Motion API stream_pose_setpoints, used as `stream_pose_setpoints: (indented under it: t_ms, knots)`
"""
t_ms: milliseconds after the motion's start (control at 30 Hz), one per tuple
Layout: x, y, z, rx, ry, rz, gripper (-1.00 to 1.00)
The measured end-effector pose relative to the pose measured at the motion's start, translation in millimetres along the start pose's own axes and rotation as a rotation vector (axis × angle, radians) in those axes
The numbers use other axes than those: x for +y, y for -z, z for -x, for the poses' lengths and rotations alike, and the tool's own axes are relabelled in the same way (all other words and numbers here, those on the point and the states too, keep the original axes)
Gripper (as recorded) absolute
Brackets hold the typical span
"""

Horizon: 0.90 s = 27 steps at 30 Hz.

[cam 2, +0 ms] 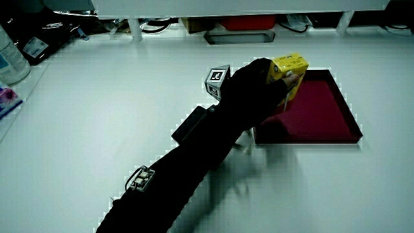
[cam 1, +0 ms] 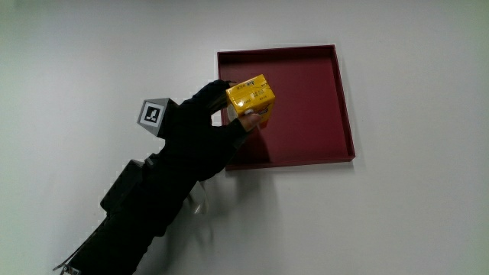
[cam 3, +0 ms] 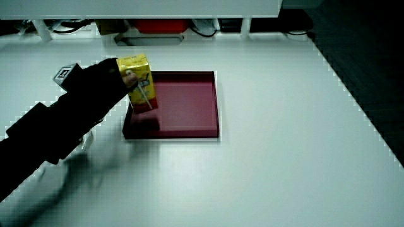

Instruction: Place ice redtea

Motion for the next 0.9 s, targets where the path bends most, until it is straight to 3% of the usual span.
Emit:
stream_pose_setpoints:
  t_ms: [200,333,600,633,900]
  knots:
    - [0,4.8,12.5,0.000,-0.027,0.032,0.00]
    - [-2,6.0,20.8,-0.027,-0.051,0.033,0.00]
    - [-4,5.5,35.9,-0.022,-0.082,0.041,0.00]
    - [-5,4.7,37.6,-0.057,-0.084,0.031,0.00]
    - [-5,3.3,42.9,-0.072,-0.084,0.055,0.00]
